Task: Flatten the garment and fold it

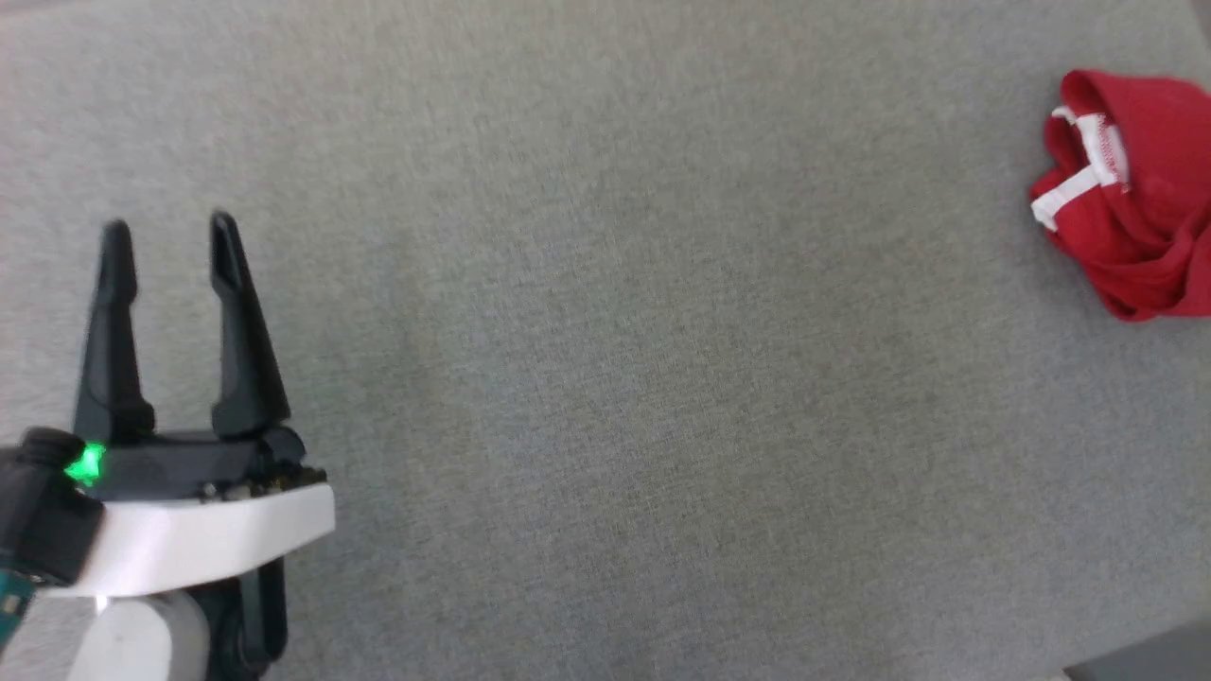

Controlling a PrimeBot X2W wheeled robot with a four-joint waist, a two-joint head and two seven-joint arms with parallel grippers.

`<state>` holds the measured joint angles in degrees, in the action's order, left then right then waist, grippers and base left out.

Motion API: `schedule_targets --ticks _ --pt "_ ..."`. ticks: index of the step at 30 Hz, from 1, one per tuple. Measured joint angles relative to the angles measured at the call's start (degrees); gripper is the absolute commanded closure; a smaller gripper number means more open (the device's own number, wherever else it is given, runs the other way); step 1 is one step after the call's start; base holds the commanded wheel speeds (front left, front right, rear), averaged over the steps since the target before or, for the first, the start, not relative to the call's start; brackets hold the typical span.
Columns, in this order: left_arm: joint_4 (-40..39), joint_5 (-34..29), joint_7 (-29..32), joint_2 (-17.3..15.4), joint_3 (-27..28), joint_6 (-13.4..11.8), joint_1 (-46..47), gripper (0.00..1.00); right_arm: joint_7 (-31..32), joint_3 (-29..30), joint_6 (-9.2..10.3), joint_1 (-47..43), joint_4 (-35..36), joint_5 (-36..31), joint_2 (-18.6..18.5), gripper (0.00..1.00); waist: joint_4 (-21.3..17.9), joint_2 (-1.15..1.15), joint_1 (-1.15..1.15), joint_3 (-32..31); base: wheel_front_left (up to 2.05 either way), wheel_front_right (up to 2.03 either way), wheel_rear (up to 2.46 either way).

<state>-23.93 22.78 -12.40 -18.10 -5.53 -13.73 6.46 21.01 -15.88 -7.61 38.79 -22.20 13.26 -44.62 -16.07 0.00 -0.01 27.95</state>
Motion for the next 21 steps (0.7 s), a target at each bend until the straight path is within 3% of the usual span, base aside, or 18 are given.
schedule_targets --ticks 11,17,21 --pt "3.37 0.92 -1.88 3.59 -0.32 0.16 -5.01 0.00 -2.09 7.55 0.01 -8.58 3.86 2.33 7.49 0.00 2.25 0.00 -0.01 -9.28 0.00 0.00 0.00" --pt "4.15 0.74 -2.26 4.80 -0.36 0.56 -7.57 0.00 -2.07 13.36 0.00 -14.76 11.49 2.56 12.30 0.00 4.50 0.00 -0.02 -13.93 0.00 0.00 0.00" --pt "4.35 0.57 -2.26 5.33 -0.41 0.60 -9.04 0.00 -2.65 18.70 0.01 -19.03 18.02 -0.29 17.68 0.00 6.68 0.00 0.00 -16.15 0.00 0.00 0.00"
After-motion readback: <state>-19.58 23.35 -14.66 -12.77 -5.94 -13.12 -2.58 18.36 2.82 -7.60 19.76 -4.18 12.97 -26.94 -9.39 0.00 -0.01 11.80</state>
